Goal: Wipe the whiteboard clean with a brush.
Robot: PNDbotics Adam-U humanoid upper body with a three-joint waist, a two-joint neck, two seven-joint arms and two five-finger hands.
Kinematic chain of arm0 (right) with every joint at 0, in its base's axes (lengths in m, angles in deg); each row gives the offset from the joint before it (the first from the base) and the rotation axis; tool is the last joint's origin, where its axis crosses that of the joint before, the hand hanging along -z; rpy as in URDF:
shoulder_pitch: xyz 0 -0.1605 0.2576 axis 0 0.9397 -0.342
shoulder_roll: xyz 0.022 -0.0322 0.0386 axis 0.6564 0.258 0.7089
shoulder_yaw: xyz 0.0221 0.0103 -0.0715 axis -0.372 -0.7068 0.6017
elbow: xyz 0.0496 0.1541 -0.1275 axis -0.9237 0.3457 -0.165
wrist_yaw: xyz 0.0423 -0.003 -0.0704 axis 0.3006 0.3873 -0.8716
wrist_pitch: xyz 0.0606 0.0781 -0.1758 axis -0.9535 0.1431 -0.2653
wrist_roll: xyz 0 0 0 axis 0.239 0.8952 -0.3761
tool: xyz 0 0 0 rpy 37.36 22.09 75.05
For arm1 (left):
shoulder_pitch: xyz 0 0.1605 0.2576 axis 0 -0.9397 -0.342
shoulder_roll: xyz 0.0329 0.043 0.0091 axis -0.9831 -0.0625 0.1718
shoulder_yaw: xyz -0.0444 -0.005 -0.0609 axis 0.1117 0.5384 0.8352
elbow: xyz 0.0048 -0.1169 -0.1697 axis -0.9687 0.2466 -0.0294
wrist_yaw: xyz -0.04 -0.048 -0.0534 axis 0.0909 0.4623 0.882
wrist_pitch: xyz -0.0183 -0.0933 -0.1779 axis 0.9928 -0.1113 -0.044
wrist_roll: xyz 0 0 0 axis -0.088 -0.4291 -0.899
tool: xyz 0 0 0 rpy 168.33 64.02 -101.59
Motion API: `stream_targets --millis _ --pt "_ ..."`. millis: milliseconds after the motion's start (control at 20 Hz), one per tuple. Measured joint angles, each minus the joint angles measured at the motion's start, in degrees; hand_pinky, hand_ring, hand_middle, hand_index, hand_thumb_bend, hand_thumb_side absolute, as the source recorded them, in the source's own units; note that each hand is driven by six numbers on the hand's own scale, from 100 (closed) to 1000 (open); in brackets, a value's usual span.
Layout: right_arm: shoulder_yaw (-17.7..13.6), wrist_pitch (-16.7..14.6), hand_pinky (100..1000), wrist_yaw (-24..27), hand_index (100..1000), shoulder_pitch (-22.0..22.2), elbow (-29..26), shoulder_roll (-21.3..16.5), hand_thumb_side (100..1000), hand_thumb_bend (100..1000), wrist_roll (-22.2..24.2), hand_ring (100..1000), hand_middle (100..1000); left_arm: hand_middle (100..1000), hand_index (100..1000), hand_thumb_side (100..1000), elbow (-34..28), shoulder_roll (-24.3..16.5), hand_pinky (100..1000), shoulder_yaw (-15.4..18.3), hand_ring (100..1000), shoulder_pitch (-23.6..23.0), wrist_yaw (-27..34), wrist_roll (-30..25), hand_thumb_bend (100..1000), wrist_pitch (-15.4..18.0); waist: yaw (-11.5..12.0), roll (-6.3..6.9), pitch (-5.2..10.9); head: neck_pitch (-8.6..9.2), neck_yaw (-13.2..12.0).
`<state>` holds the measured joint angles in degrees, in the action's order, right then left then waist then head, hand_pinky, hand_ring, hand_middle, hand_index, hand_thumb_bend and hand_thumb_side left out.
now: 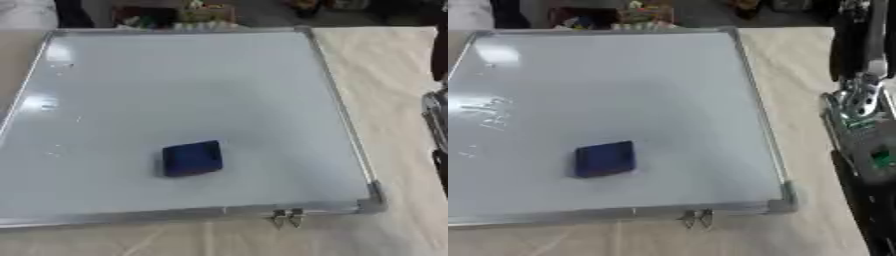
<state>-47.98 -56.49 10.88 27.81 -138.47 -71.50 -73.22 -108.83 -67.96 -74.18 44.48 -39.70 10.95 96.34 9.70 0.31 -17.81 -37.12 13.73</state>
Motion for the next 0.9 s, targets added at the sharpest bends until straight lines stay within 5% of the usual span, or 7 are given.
stream_targets --millis 350,700,900 --pt "0.26 0.02 835 0.13 894 0.05 0.00 -0.14 1000 100 0.43 824 780 787 256 853 -0.02 -6.42 861 -7.89 881 5.86 -3.88 -14.15 466 -0.35 -0.53 0.91 0.27 0.54 0.01" --pt "0.60 0.21 835 0.15 894 0.08 0.00 -0.52 1000 100 0.83 824 778 861 445 874 -0.03 -9.00 870 -14.22 874 10.94 -1.68 -30.74 458 -1.80 -0.82 1.46 0.40 0.98 0.00" --pt "0.64 0.29 835 0.15 894 0.29 0.00 -0.52 1000 100 1.01 824 778 839 312 849 -0.03 -8.90 814 -16.78 857 13.66 1.12 -37.92 481 -6.17 -0.83 1.67 0.42 0.99 -0.04"
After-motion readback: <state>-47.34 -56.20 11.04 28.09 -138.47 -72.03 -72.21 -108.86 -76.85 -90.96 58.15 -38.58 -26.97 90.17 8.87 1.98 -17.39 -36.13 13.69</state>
